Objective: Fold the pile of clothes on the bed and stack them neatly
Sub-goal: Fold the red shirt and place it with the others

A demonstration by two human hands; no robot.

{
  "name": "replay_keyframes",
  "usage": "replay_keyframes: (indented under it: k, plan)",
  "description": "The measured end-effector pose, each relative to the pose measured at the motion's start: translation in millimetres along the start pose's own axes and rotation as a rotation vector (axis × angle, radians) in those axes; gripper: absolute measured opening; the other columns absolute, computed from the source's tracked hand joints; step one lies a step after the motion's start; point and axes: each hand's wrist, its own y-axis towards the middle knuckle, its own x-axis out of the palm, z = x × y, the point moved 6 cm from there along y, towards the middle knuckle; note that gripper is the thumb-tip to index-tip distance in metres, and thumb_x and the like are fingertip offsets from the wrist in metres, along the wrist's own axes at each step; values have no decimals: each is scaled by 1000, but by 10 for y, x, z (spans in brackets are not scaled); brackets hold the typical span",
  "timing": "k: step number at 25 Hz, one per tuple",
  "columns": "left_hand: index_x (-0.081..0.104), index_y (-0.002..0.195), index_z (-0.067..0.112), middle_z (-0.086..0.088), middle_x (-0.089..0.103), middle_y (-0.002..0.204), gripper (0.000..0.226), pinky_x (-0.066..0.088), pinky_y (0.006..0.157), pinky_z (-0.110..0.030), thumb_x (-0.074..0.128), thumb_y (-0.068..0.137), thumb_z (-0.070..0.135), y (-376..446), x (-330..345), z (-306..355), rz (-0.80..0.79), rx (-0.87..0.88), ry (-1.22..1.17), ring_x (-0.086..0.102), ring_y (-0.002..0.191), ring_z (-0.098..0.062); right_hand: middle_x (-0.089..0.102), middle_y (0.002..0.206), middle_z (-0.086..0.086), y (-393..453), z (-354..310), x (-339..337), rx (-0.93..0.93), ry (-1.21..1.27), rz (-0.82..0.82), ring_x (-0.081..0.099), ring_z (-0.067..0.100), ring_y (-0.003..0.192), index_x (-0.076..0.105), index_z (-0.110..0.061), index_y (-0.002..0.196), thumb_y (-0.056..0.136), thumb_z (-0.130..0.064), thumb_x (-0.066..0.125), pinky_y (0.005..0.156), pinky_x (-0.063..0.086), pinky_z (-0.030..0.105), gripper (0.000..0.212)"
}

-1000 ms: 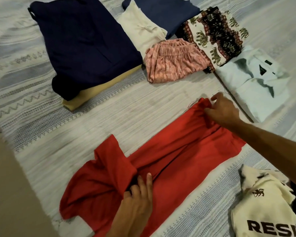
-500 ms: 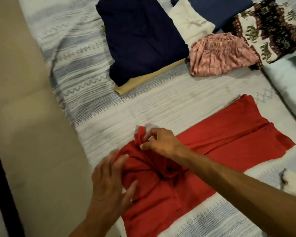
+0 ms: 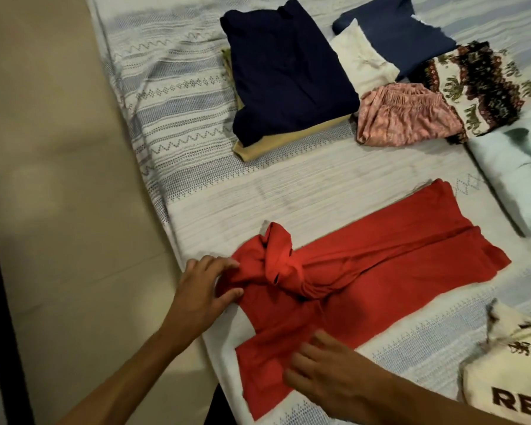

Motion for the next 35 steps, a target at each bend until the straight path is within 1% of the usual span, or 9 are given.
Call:
replay_keyframes:
  k: [2,6,11,14,17,21,24,31,35]
  plan:
    - [53,131,42,20,56,122,61,39,96,-30,68,78,68,24,35,45,39,-29,-21,55,112,-13,54,95,-6,15,315,-16,305,100,123,57,19,85,57,-25,108,83,-37,69,78,40,36,30]
    - [56,133,28,13,57,114,66,48,93,-29,83,77,51,4,-11,108,136,-157,-220,57,109,-11,66,99,-6,221,1298,-40,1255,866,408,64,16,95,61,-20,115,84,-62,74,85,51,35,54]
    - [58,120,27,7,63,95,54,45,61,-9,91,78,26,18,-76,122,-43,-322,-362,62,80,-5,74,86,4,737,1601,223,1488,1203,311,70,25,86,74,-15,83,81,-35,82,71,55,33,22]
    - [61,113,28,6,64,89,45,48,59,-15,90,78,23,57,-127,120,-66,-309,-338,61,72,-6,75,89,-2,720,1613,-63,1356,850,509,71,24,94,74,-24,90,85,-33,72,84,57,40,10]
    - [64,106,31,10,61,87,30,52,68,-33,83,84,24,35,-157,132,28,-164,-182,59,75,-6,69,95,-4,566,1185,-577,862,603,655,65,20,93,66,-20,101,95,-29,62,85,51,42,12]
    - [67,105,25,9,55,109,15,47,66,-27,67,92,18,-138,-187,243,143,135,63,54,89,-8,67,110,-2,139,135,-527,223,226,248,59,19,122,59,-20,110,97,-22,59,108,41,40,13]
    - [67,97,23,3,58,115,16,46,71,-31,60,86,12,-271,-151,271,179,298,205,57,92,-16,67,98,-6,-336,-286,-9,-17,-8,51,62,18,117,57,-23,106,90,-22,59,110,36,40,16]
    - [57,114,24,2,66,112,32,48,74,-39,58,86,9,-294,-62,283,136,481,418,63,94,-23,70,101,-6,-694,-398,271,32,-25,130,67,14,100,65,-24,102,90,-24,61,93,57,38,12]
    - [61,116,19,-4,66,105,27,47,76,-38,52,92,10,-348,-111,279,159,631,537,63,92,-26,67,100,-8,-779,-414,242,5,-37,159,63,11,95,62,-26,101,94,-24,61,104,51,35,8]
